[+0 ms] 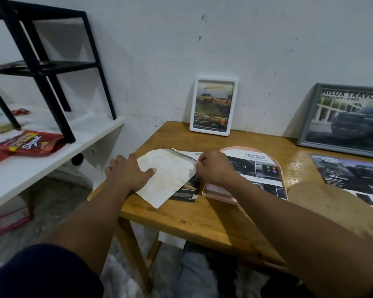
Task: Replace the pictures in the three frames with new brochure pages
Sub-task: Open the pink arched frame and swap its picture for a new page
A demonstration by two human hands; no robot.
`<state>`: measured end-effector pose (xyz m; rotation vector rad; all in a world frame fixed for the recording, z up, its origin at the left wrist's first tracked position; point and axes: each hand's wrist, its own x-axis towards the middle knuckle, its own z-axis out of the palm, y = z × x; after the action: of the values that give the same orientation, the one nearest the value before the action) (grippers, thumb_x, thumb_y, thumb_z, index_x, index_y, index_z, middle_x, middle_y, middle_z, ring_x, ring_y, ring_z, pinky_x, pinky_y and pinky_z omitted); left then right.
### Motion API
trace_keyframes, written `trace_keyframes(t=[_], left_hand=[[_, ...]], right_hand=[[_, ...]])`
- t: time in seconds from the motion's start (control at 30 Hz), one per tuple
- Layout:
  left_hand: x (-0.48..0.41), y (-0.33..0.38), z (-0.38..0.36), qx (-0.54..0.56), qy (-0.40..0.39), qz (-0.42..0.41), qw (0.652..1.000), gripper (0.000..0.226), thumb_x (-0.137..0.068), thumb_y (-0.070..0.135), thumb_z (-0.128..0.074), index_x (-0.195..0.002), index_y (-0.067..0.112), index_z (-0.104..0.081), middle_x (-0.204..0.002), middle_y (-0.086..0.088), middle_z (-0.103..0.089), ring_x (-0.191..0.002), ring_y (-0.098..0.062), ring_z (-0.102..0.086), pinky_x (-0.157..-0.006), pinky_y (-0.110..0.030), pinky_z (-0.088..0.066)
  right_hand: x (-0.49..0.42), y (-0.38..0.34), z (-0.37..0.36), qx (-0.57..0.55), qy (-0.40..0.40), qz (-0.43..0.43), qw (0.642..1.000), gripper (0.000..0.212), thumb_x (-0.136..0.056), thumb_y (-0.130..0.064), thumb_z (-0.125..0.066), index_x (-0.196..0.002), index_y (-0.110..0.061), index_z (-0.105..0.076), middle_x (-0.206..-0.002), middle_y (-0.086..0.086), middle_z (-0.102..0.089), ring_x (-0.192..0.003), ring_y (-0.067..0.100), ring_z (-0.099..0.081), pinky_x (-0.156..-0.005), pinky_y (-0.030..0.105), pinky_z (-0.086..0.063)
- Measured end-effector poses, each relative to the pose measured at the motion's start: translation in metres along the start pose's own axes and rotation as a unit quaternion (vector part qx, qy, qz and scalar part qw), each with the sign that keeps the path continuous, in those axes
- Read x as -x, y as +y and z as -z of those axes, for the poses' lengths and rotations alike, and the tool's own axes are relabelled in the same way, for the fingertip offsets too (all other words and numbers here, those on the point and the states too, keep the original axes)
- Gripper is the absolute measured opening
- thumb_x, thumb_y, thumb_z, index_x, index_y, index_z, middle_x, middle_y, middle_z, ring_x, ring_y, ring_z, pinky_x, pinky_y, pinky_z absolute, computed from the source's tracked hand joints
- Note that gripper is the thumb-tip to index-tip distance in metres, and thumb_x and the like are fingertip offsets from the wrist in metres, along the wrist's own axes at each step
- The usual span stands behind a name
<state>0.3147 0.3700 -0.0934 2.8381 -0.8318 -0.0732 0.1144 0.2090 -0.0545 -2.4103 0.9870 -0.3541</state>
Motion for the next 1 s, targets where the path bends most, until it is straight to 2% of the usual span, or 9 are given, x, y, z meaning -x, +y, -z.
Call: trace_keyframes(t=[0.1,0.17,0.3,0.4,0.53,0.63,0.77,0.87,1.0], left_hand=[[0.008,0.016,-0.003,0.027,0.052,-0.034,0.998,0.085,-0.086,0.079,-0.046,-0.150,0.023,-0.035,-0.152,-0.015,-0.038,-0.140,-0.041,-0.036,-0.114,-0.057,-0.031],[0.013,0.036,-0.004,0.064,0.080,-0.083,0.991,0.076,-0.090,0.070,-0.052,-0.148,0.021,-0.041,-0.152,-0.014,-0.041,-0.140,-0.038,-0.037,-0.115,-0.055,-0.033],[0.021,0.091,-0.005,0.174,0.031,-0.165,0.970,0.069,-0.089,0.066,-0.059,-0.146,0.029,-0.046,-0.157,-0.003,-0.042,-0.143,-0.030,-0.037,-0.115,-0.053,-0.034],[0.037,0.137,-0.001,0.212,-0.011,-0.222,0.952,0.067,-0.084,0.067,-0.066,-0.141,0.034,-0.052,-0.155,0.001,-0.045,-0.140,-0.026,-0.041,-0.111,-0.051,-0.041],[0.052,0.175,-0.005,0.138,-0.025,-0.306,0.942,0.068,-0.081,0.066,-0.070,-0.137,0.030,-0.056,-0.143,0.002,-0.052,-0.130,-0.020,-0.045,-0.102,-0.044,-0.046],[0.053,0.184,-0.018,0.086,-0.033,-0.313,0.945,0.074,-0.080,0.069,-0.067,-0.142,0.031,-0.052,-0.144,0.002,-0.046,-0.132,-0.021,-0.041,-0.107,-0.046,-0.044],[0.054,0.182,-0.032,0.085,-0.028,-0.305,0.948,0.078,-0.082,0.075,-0.060,-0.147,0.032,-0.047,-0.149,0.004,-0.042,-0.134,-0.022,-0.041,-0.110,-0.050,-0.042],[0.055,0.177,-0.037,0.092,-0.009,-0.308,0.947,0.080,-0.083,0.077,-0.054,-0.149,0.031,-0.045,-0.150,0.005,-0.041,-0.135,-0.022,-0.042,-0.110,-0.049,-0.042],[0.058,0.177,-0.037,0.088,-0.001,-0.308,0.947,0.080,-0.086,0.077,-0.051,-0.150,0.031,-0.042,-0.153,0.005,-0.039,-0.137,-0.022,-0.040,-0.112,-0.049,-0.041]], right_hand=[[0.001,0.021,0.027,0.030,0.046,-0.023,0.998,0.018,-0.092,-0.031,-0.065,-0.102,-0.017,-0.069,-0.096,0.003,-0.068,-0.085,0.020,-0.062,-0.079,0.043,-0.058],[0.001,0.044,0.046,0.085,0.091,-0.070,0.990,0.025,-0.090,-0.034,-0.066,-0.107,-0.016,-0.068,-0.105,0.005,-0.067,-0.095,0.024,-0.060,-0.084,0.045,-0.056],[0.010,0.090,0.080,0.193,0.098,-0.188,0.958,0.048,-0.089,-0.042,-0.064,-0.126,-0.013,-0.059,-0.133,0.013,-0.054,-0.123,0.035,-0.046,-0.097,0.047,-0.046],[0.018,0.117,0.088,0.191,0.081,-0.218,0.954,0.049,-0.091,-0.041,-0.061,-0.129,-0.011,-0.055,-0.138,0.015,-0.049,-0.126,0.036,-0.043,-0.096,0.046,-0.044],[0.021,0.125,0.082,0.147,0.088,-0.235,0.957,0.051,-0.090,-0.045,-0.062,-0.129,-0.012,-0.054,-0.134,0.014,-0.051,-0.124,0.035,-0.045,-0.096,0.048,-0.046],[0.021,0.124,0.078,0.153,0.103,-0.237,0.954,0.059,-0.087,-0.056,-0.064,-0.127,-0.014,-0.055,-0.134,0.013,-0.051,-0.125,0.035,-0.044,-0.097,0.048,-0.043],[0.017,0.119,0.072,0.141,0.082,-0.265,0.950,0.078,-0.078,-0.069,-0.067,-0.133,-0.015,-0.053,-0.140,0.015,-0.050,-0.131,0.037,-0.041,-0.100,0.048,-0.038],[0.014,0.118,0.073,0.125,0.088,-0.271,0.950,0.080,-0.076,-0.068,-0.071,-0.133,-0.015,-0.053,-0.142,0.015,-0.048,-0.133,0.037,-0.038,-0.101,0.049,-0.036],[0.013,0.120,0.070,0.136,0.118,-0.249,0.951,0.072,-0.079,-0.064,-0.070,-0.131,-0.017,-0.054,-0.141,0.013,-0.047,-0.130,0.035,-0.039,-0.100,0.049,-0.036]])
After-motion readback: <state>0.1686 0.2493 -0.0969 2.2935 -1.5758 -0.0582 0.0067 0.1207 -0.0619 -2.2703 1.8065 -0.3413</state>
